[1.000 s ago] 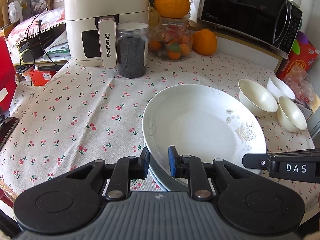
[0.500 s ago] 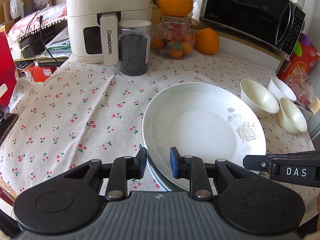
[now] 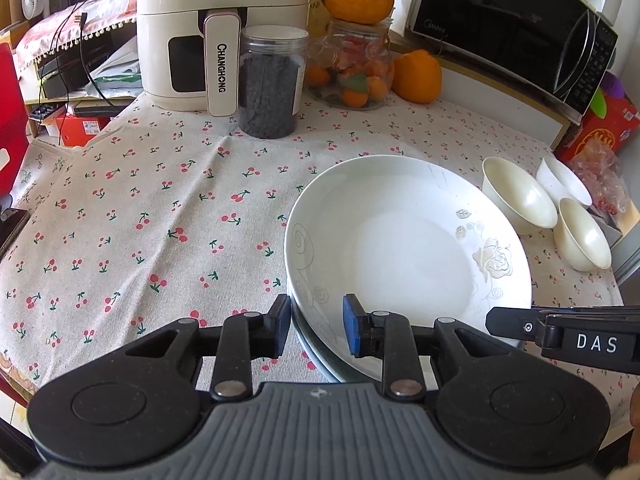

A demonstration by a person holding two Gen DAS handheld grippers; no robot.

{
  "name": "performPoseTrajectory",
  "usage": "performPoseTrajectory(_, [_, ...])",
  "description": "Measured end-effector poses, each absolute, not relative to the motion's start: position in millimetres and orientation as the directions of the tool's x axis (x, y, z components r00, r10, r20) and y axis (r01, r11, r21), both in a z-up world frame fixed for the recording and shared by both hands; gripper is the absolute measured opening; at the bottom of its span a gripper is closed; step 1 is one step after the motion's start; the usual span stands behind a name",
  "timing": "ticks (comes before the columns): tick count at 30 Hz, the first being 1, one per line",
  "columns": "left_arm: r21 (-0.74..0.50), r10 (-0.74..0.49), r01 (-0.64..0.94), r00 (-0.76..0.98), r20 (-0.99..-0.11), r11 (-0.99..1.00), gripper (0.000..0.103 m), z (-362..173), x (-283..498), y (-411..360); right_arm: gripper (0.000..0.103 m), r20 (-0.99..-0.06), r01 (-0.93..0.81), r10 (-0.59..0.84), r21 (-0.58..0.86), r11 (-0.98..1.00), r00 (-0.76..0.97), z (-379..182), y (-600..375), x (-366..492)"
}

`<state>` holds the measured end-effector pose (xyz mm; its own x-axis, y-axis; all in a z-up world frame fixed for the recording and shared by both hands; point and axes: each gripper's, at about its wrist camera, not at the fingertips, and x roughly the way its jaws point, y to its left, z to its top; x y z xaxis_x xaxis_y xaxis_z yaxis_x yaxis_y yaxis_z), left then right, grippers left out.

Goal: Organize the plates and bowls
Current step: 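Open both grippers to release the white plate rim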

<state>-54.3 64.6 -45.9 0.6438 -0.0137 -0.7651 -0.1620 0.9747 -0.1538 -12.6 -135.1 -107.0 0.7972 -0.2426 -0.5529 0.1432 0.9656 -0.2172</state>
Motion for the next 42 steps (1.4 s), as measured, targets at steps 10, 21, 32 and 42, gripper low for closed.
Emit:
performPoseTrajectory(10, [-0.161, -0.019, -0.163, 0.643, -0.765, 0.973, 0.026, -46, -54, 65, 0.022, -0.55, 0.147, -0.244, -0.214, 0.966, 0.799, -107, -135, -13])
performPoseTrajectory(21, [-0.154, -0.015, -0.16, 0.644, -0.765, 0.975, 0.026, -46, -53, 65, 0.023, -0.526, 0.155, -0.274, -0.259, 0.953, 0.805, -105, -129, -15])
performPoseTrajectory(32, [-0.151, -0.012, -0.163, 0.64, -0.768, 0.975, 0.026, -47, -53, 64, 0.04, -0.477, 0.165, -0.302, -0.309, 0.937, 0.825, -101, -125, -19])
performPoseTrajectory(42, [-0.193, -0.042, -0.181, 0.616, -0.787, 0.964, 0.026, -51, -50, 70, 0.056, -0.463, 0.216, -0.336, -0.294, 0.931, 0.82, -99, -135, -17])
